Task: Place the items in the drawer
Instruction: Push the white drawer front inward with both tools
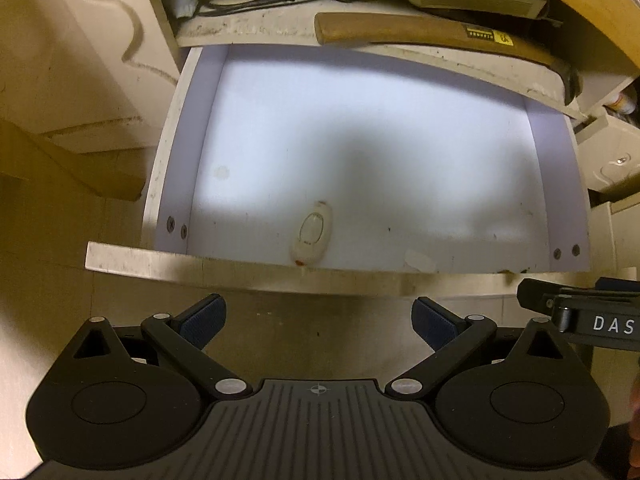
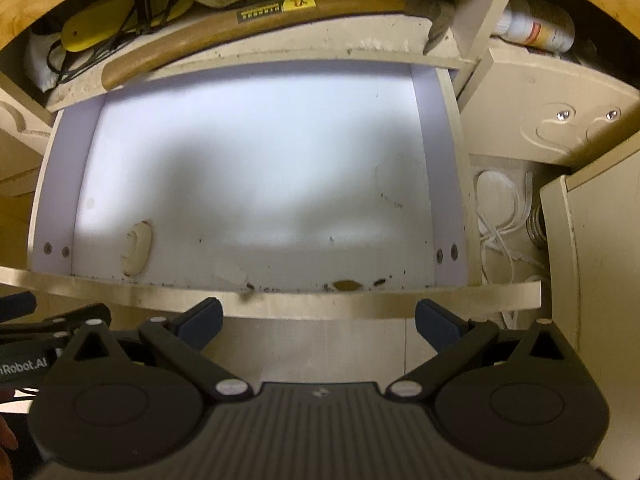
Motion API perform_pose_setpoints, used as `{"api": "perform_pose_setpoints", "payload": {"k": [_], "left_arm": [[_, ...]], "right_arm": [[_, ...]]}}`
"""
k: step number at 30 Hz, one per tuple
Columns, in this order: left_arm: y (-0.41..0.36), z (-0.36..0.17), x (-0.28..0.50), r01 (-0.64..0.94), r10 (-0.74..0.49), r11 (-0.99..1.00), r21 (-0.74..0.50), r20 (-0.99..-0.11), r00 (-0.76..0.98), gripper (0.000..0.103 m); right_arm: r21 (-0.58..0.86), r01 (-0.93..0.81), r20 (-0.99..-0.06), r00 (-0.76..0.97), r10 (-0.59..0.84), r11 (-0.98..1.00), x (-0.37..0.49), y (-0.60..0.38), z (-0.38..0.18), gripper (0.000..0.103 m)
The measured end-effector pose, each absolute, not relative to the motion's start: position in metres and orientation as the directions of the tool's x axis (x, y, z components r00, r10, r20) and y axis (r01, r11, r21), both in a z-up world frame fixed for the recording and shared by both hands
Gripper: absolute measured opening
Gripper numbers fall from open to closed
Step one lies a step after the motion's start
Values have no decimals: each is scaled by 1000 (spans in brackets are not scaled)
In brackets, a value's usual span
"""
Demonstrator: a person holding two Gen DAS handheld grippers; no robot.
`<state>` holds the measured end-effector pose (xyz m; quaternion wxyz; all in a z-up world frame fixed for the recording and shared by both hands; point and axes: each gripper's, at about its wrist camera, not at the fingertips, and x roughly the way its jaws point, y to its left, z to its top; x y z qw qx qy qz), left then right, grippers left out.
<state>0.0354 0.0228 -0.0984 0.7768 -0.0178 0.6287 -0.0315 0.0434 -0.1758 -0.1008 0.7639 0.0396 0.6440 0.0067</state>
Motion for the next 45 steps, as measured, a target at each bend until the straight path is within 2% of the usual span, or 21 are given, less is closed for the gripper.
{"api": "perform_pose_setpoints", "payload": {"k": [27,45], "left_arm": [[17,-139,38,49,-15,999,-9,-993,120,102],[16,-140,48,45,1,999,8,-989,145,102]], "right_arm": [[48,29,-996,73,46,998,41,-166,-143,103],[26,27,-996,87,23,999,53,-164,-148,103]]}}
